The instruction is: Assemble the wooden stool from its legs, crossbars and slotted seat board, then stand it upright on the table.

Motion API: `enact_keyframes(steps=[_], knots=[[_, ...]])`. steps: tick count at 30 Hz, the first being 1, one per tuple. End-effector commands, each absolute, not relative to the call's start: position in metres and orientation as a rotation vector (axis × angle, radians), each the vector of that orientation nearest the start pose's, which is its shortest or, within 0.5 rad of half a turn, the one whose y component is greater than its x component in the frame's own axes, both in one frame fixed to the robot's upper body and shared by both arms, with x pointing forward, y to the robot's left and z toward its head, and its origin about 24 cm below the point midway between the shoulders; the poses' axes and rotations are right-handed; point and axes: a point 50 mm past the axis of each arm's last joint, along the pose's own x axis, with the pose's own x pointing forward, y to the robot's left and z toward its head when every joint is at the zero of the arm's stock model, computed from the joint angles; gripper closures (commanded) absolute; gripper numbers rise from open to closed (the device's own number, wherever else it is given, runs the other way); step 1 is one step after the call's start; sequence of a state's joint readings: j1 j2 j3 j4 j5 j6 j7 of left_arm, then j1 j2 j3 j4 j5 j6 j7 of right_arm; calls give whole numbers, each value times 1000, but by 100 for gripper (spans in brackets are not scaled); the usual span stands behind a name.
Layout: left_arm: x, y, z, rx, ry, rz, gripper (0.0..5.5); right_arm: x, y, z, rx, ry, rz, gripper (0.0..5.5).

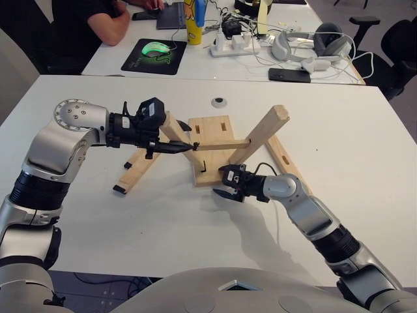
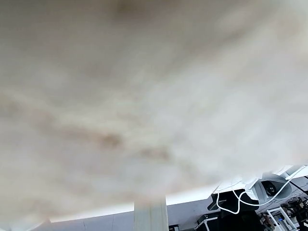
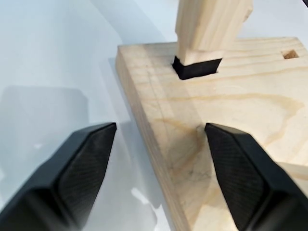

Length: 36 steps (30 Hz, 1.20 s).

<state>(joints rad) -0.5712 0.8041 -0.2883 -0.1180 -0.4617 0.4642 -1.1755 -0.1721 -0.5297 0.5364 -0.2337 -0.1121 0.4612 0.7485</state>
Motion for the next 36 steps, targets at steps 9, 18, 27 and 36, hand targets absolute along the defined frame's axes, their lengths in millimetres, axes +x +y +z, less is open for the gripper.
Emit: enact_keyframes(steps=[9,18,27,36], knots=[[293,156,120,368,485,-1372,344,199,-102,11,-590,614,1299,210],[290,178,121,375,510,-1332,344,199,-107,11,-601,630,1288,210],[284,189,119,361,517,-1308,344,202,-110,13,-607,631,1273,210],[283,174,116,347,498,-1315,344,222,-105,49,-470,413,1217,254]])
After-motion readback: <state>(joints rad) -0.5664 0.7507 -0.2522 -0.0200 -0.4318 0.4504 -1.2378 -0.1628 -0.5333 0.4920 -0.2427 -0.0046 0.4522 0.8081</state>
